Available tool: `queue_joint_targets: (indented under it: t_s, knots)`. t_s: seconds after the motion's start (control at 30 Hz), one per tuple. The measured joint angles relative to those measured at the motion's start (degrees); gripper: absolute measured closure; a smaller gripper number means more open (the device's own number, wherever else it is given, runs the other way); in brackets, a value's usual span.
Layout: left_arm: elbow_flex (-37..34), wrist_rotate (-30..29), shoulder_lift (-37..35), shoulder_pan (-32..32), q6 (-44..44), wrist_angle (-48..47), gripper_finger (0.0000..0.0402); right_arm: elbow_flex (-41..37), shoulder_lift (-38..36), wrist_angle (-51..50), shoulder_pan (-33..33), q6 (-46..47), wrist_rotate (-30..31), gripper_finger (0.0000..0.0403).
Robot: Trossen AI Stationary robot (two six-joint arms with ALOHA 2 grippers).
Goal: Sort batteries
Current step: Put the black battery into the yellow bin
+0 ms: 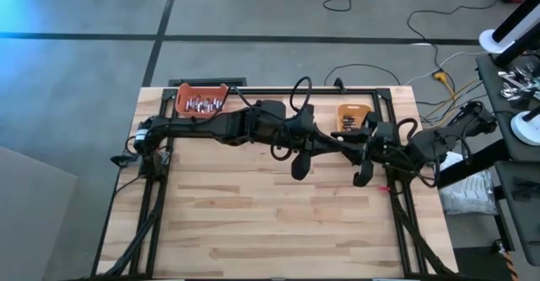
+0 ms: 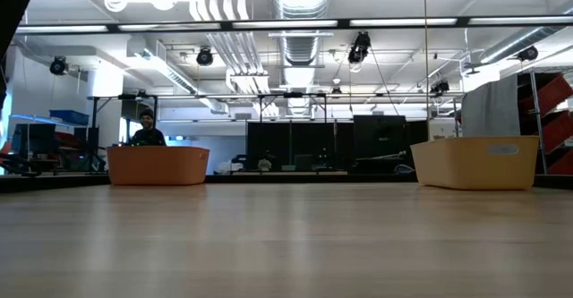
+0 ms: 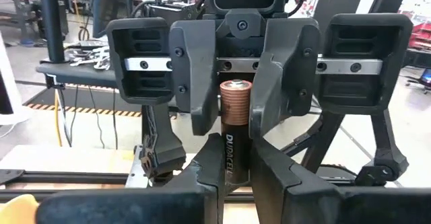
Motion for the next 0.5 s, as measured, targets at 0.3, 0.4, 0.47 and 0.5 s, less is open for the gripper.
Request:
queue_joint_targets:
  t_s: [0.3,0.4,0.47,0.5]
  knots:
    - [0.00,-0.83,-0.09,-0.13,1.22,-0.45,0.0372,-0.04,0.07,-0.43,-0.02,-0.18,-2.22,0.0332]
    - [0.00,-0.84,-0.09,-0.13,1.25,-0.25,0.0372,-0.07,0.12,-0.50,-0.02,-0.18,-2.35,0.0330]
    - [0.02,-0.92,-0.09,-0.13,1.26,-0.15,0.0372,-0.07,0.12,-0.77,-0.02,-0.20,-2.44,0.0336]
    - [0.01,-0.93,-0.09,-0.11,1.34,-0.16,0.0372,-0.07,0.12,-0.91,-0.02,-0.20,-2.51,0.0342]
